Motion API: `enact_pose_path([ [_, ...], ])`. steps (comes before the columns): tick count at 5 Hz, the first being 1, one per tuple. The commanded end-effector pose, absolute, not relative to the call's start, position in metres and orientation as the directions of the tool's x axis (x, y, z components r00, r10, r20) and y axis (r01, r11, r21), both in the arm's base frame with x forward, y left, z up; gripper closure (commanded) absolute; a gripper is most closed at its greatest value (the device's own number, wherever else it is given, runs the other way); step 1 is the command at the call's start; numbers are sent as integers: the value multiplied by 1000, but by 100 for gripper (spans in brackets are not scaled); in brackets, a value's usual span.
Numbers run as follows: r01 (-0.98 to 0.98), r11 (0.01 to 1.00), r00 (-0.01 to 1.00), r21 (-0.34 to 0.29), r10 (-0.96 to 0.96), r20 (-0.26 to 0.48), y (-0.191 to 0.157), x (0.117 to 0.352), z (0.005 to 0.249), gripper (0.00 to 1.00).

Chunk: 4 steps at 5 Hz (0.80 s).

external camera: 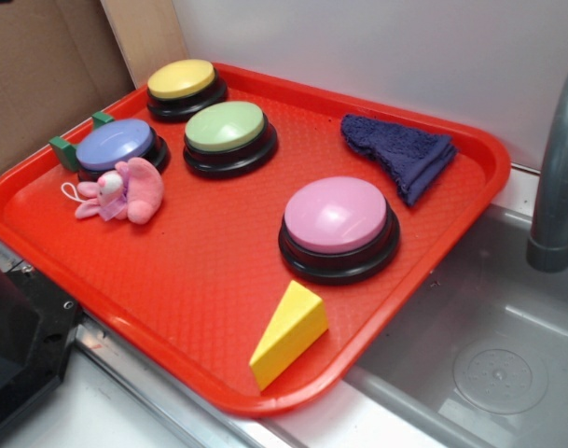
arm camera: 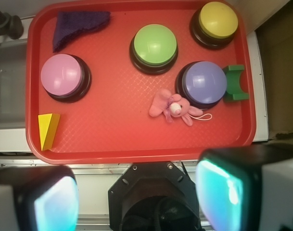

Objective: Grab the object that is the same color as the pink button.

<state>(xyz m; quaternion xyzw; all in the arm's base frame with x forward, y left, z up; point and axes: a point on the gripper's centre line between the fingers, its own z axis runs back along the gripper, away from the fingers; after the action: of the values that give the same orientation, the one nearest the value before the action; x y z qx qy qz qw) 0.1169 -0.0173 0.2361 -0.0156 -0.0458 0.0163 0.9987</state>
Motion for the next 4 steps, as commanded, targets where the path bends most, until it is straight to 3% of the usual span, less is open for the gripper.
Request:
enact_pose_path([
  [1, -31, 999, 995, -33, 34, 91, -17, 117, 236, 0],
  [2, -267, 951, 962, -153, 273, 21, -4, 129, 224, 0],
  [4, -694, 714, 714, -91, 699, 37, 7, 148, 173, 0],
])
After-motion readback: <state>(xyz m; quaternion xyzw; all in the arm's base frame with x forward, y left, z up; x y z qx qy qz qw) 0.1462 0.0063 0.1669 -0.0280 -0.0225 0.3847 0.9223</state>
